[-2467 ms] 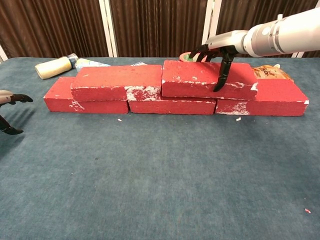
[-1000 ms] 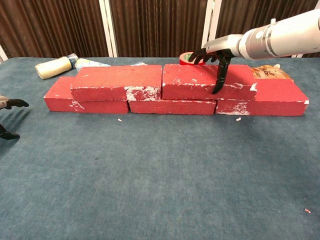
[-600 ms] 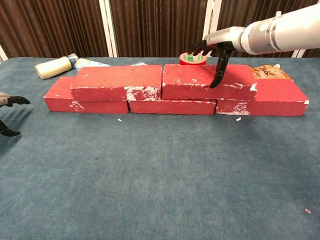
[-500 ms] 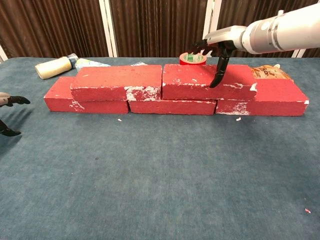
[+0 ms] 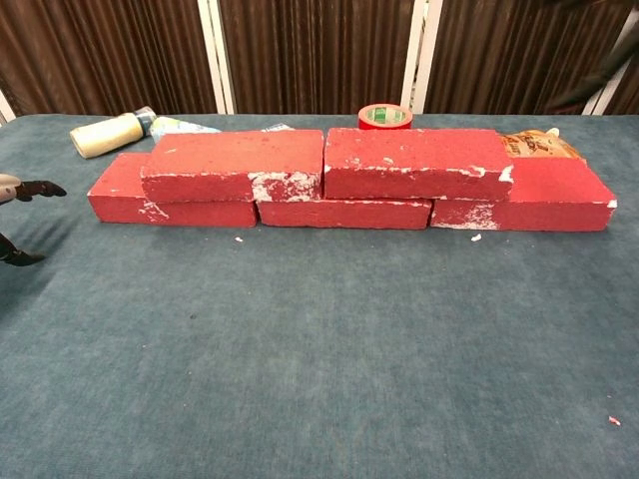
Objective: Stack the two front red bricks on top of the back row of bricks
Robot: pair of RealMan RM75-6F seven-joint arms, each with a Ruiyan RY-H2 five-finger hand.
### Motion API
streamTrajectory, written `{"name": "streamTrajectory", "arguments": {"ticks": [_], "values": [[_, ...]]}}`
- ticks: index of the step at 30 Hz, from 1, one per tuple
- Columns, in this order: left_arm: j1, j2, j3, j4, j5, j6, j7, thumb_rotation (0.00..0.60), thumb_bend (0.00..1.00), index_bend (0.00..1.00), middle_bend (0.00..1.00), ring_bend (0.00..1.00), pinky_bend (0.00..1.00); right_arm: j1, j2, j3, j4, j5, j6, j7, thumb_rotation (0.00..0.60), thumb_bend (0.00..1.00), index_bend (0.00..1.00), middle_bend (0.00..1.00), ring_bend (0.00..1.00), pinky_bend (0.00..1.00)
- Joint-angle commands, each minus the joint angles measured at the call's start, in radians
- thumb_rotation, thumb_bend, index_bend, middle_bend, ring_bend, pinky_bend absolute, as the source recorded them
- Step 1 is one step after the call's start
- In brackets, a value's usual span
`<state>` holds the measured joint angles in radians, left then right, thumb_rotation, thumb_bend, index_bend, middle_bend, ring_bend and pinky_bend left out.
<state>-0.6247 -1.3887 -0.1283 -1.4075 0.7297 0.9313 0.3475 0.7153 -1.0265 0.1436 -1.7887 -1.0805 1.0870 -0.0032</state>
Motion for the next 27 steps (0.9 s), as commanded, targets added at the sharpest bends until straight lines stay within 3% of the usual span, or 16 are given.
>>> {"name": "streamTrajectory", "arguments": {"ticks": [1, 6, 14, 20, 27], "values": [[0.034, 0.022, 0.003, -0.048, 0.056, 0.049, -0.041, 0.600, 0.31, 0.00, 0.00, 0.00, 0.04, -0.205, -0.009, -0.071, -0.038, -0.150, 0.252, -0.029, 0.600, 0.03, 0.02, 0.10, 0.01, 0.00], [0.088, 0.037, 0.011, -0.088, 0.159, 0.133, -0.109, 0.600, 0.32, 0.00, 0.00, 0.00, 0.04, -0.339, -0.166, -0.133, 0.090, -0.253, 0.406, 0.034, 0.600, 0.03, 0.02, 0.10, 0.01, 0.00], [0.178, -0.013, 0.039, -0.047, 0.343, 0.340, -0.145, 0.600, 0.33, 0.00, 0.00, 0.00, 0.03, -0.423, -0.357, -0.208, 0.297, -0.283, 0.369, -0.025, 0.600, 0.03, 0.02, 0.10, 0.01, 0.00], [0.225, -0.041, 0.061, 0.006, 0.447, 0.383, -0.253, 0.600, 0.33, 0.00, 0.00, 0.00, 0.03, -0.466, -0.429, -0.204, 0.407, -0.328, 0.391, 0.042, 0.600, 0.03, 0.02, 0.10, 0.01, 0.00], [0.270, -0.029, 0.053, -0.017, 0.495, 0.456, -0.249, 0.600, 0.33, 0.00, 0.00, 0.00, 0.03, -0.484, -0.434, -0.178, 0.459, -0.366, 0.405, 0.102, 0.600, 0.03, 0.02, 0.10, 0.01, 0.00]]}}
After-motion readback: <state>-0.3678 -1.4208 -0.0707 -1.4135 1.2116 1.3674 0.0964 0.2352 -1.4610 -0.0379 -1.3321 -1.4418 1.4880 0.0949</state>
